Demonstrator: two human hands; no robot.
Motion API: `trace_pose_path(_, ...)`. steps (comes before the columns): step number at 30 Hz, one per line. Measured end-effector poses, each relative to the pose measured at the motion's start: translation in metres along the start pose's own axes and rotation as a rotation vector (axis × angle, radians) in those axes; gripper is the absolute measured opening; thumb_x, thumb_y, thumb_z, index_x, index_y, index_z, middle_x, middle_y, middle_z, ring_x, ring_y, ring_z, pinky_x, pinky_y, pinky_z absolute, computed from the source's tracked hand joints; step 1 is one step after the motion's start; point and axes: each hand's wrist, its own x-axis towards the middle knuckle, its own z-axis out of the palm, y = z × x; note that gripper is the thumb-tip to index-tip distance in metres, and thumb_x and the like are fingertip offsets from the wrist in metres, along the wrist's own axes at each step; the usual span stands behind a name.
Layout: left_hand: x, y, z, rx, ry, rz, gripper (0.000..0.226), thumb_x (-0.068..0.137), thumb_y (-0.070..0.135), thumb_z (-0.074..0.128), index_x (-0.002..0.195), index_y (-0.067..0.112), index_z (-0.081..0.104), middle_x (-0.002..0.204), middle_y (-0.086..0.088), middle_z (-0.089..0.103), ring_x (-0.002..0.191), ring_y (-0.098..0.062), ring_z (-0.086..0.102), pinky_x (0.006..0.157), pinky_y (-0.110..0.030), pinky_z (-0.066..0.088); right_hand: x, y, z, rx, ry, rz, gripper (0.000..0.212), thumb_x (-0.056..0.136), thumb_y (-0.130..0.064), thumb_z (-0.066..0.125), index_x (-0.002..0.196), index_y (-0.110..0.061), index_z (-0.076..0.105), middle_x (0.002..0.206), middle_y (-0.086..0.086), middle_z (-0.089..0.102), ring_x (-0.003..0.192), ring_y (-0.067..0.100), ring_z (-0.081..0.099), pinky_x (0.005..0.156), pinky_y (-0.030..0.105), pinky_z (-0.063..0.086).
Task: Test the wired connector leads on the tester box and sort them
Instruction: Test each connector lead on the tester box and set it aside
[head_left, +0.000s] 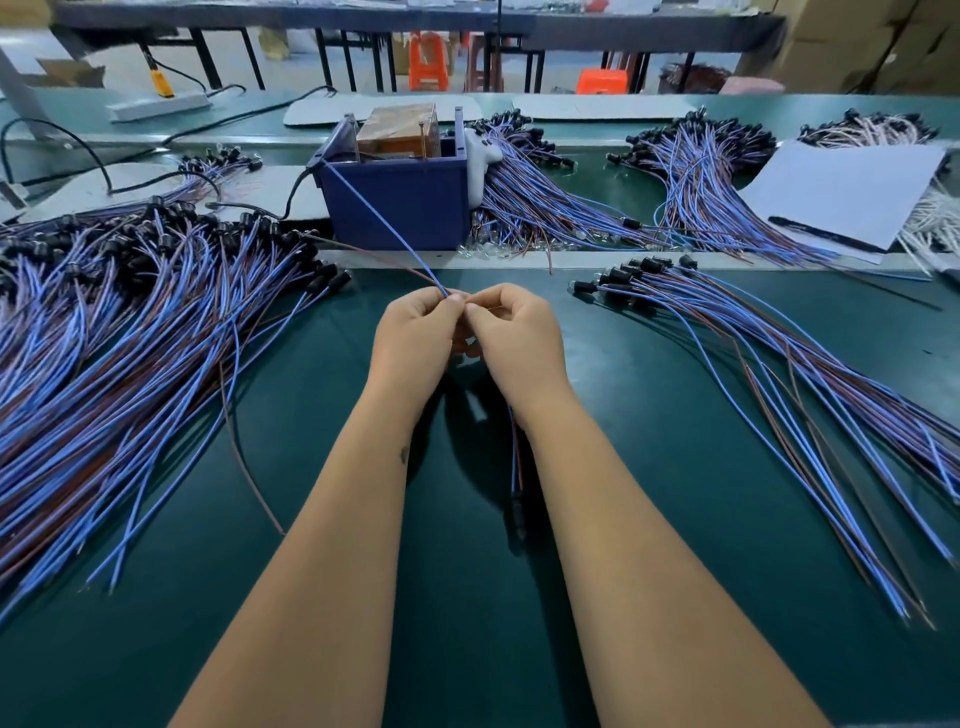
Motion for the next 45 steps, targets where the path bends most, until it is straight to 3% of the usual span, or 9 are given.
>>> trace_pose_path(5,0.003,-0.002,-0.007,0.09,0.136,-0.019,0.022,0.089,0.025,0.048,0.076,0.026,0.066,0.071,0.01,0.073,0.051,-0.014,0.041,0.05,-0.025,0.037,-0.001,0.0,-0.004,-0.125,0.102,-0.003,0.017,0.088,-0.018,0.059,0.074,-0.028,0.06,0.075,-0.007,0.066,0.071,0.014,0.061,0.064,0.03,0.048)
trace_pose_path(9,0.006,-0.005,-0.018,0.064,0.21,-0.039,0.023,0.091,0.023,0.045,0.083,0.028,0.066,0.052,0.009,0.063,0.042,-0.008,0.036,0.045,-0.019,0.034,0.002,0.002,-0.012,-0.219,0.22,-0.013,0.012,0.089,-0.027,0.058,0.08,-0.033,0.064,0.082,-0.004,0.064,0.072,0.014,0.056,0.058,0.025,0.038)
trace_pose_path(12,0.009,-0.004,-0.025,0.036,0.258,-0.078,0.027,0.088,0.018,0.043,0.083,0.028,0.068,0.042,0.011,0.047,0.039,-0.007,0.034,0.04,-0.018,0.028,0.004,0.003,-0.015,-0.073,0.292,-0.021,0.016,0.088,-0.023,0.063,0.076,-0.033,0.066,0.066,-0.009,0.059,0.054,0.003,0.049,0.049,0.018,0.039)
trace_pose_path(14,0.014,-0.002,-0.029,-0.015,0.3,-0.162,0.03,0.087,0.015,0.041,0.085,0.027,0.068,0.038,0.012,0.044,0.035,-0.007,0.031,0.043,-0.022,0.026,0.004,0.001,-0.015,0.061,0.314,0.005,0.02,0.087,-0.019,0.067,0.072,-0.034,0.066,0.059,-0.014,0.056,0.051,0.0,0.048,0.053,0.014,0.039)
trace_pose_path(17,0.016,-0.002,-0.032,-0.053,0.308,-0.187,0.033,0.087,0.011,0.037,0.087,0.025,0.067,0.037,0.013,0.042,0.034,-0.005,0.028,0.043,-0.022,0.024,0.006,0.0,-0.014,0.167,0.311,0.052,0.021,0.087,-0.017,0.068,0.073,-0.032,0.067,0.063,-0.009,0.058,0.057,0.007,0.05,0.061,0.021,0.043)
trace_pose_path(20,0.012,-0.005,-0.031,-0.04,0.311,-0.115,0.034,0.087,0.01,0.037,0.097,0.02,0.067,0.047,0.009,0.043,0.037,-0.005,0.026,0.038,-0.018,0.024,0.006,-0.001,-0.014,0.233,0.288,0.075,0.021,0.088,-0.013,0.064,0.078,-0.03,0.068,0.066,-0.001,0.059,0.055,0.014,0.048,0.058,0.028,0.042)
trace_pose_path(25,0.012,-0.006,-0.029,-0.041,0.352,-0.04,0.04,0.09,0.009,0.04,0.12,0.021,0.063,0.053,0.011,0.048,0.038,-0.001,0.034,0.04,-0.011,0.031,0.004,-0.005,-0.013,0.329,0.271,0.061,0.018,0.09,-0.006,0.059,0.086,-0.021,0.068,0.063,0.0,0.058,0.039,0.008,0.046,0.042,0.02,0.04)
trace_pose_path(30,0.014,-0.008,-0.029,-0.073,0.368,-0.025,0.044,0.092,0.008,0.04,0.131,0.017,0.061,0.056,0.01,0.047,0.041,0.0,0.037,0.042,-0.008,0.033,0.003,-0.005,-0.012,0.364,0.251,0.071,0.019,0.092,-0.003,0.057,0.091,-0.019,0.068,0.062,0.0,0.058,0.04,0.006,0.049,0.041,0.019,0.042)
trace_pose_path(45,0.017,-0.012,-0.03,0.0,0.347,-0.001,0.041,0.099,0.012,0.04,0.134,0.021,0.06,0.061,0.01,0.05,0.04,0.001,0.037,0.042,-0.009,0.033,0.007,0.001,-0.006,0.321,0.188,0.039,0.021,0.093,-0.004,0.057,0.1,-0.018,0.07,0.068,0.003,0.059,0.044,0.006,0.052,0.046,0.02,0.046)
